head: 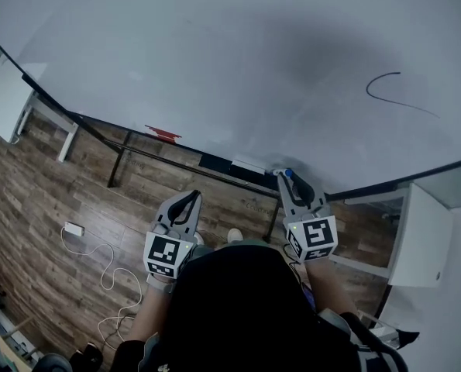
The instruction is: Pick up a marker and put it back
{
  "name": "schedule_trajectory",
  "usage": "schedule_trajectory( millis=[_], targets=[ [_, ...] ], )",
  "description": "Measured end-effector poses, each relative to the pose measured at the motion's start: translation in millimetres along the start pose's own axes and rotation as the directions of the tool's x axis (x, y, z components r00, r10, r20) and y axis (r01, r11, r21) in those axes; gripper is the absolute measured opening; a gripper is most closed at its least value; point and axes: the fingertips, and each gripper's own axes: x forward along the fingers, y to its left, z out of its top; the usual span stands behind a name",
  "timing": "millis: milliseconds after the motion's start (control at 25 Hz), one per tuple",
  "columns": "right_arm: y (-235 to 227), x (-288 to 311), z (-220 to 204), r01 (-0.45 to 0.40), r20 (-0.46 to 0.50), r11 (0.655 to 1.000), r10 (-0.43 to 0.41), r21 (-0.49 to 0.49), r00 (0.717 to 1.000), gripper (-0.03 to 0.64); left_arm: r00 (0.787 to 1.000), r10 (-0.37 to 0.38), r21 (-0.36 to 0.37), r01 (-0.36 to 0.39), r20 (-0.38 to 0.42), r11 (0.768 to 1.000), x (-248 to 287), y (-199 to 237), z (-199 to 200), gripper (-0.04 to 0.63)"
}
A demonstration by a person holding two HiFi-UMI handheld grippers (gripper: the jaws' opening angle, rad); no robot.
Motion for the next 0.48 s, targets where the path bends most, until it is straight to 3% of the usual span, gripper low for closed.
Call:
schedule_trajectory(
  millis=[240, 480],
  targets=[
    [-42, -31, -26, 0.11, -0.035, 0.993, -0.109, 0.042, 0.993, 0.092, 0.997, -0.073, 0.011, 0.073, -0.028, 0.997, 27, -25, 4, 0.023],
    [-63, -46, -49, 0.157, -0.071, 0.986, -0.152, 0.065, 0.986, 0.092, 0.991, -0.121, 0.026, 0.123, -0.058, 0.992, 37, -44, -2, 0.023]
  ],
)
